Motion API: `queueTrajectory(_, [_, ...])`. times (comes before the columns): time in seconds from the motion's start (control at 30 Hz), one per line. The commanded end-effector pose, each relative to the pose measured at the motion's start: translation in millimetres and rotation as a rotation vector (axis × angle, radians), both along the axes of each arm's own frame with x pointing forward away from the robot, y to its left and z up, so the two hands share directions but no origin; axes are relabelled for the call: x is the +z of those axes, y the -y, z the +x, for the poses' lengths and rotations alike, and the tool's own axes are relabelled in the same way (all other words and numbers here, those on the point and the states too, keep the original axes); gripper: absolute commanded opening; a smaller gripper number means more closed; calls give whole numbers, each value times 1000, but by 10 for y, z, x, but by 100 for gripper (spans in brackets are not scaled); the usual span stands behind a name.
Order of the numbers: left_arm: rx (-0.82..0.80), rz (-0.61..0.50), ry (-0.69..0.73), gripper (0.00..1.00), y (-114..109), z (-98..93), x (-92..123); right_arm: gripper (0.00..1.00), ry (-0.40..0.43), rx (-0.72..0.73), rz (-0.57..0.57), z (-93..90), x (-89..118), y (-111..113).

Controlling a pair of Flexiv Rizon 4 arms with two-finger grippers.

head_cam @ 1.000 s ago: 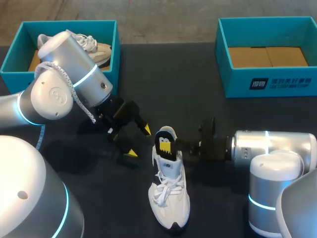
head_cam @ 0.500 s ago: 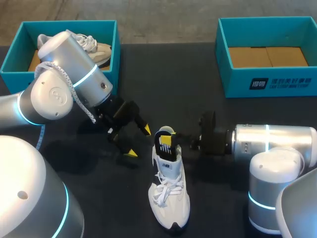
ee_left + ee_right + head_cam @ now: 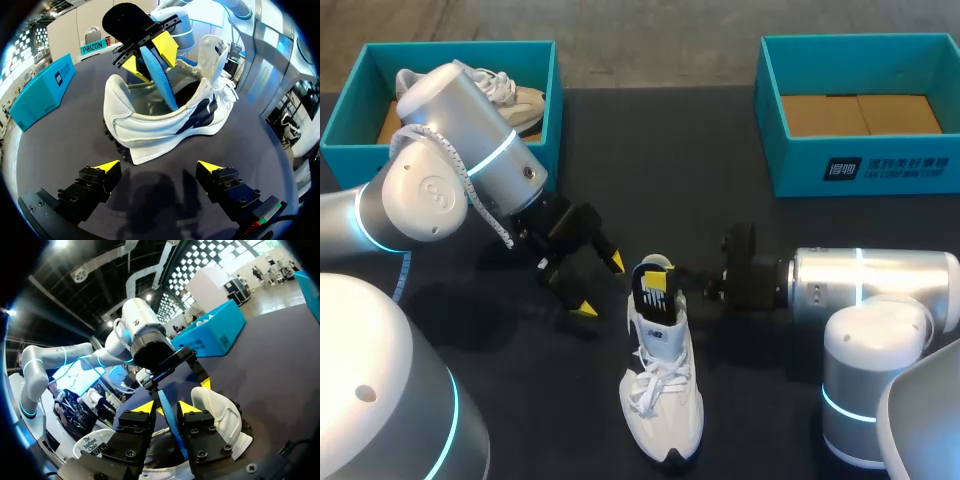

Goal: Take the shoe out of the shoebox, open the shoe tongue, remove and reinsert the insole, then place the shoe into the shoebox

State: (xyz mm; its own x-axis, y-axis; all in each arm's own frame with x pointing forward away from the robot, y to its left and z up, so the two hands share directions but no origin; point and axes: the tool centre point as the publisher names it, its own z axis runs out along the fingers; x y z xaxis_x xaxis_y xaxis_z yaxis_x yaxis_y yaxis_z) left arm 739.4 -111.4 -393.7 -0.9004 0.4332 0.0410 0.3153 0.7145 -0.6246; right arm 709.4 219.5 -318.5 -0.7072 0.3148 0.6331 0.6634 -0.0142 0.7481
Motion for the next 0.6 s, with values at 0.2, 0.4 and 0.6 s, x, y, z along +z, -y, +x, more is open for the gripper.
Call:
queueTrajectory(0.2, [0,3,2,100,8,-5,-5,0,-143,-29,6,-104,-338,64])
queueTrajectory(0.4, [0,3,2,100,8,-5,-5,0,-147,-25,1,-125,-346,59])
queueTrajectory(0.6, [0,3,2,100,8,-5,-5,0,-154,-13,-9,-135,-324,34])
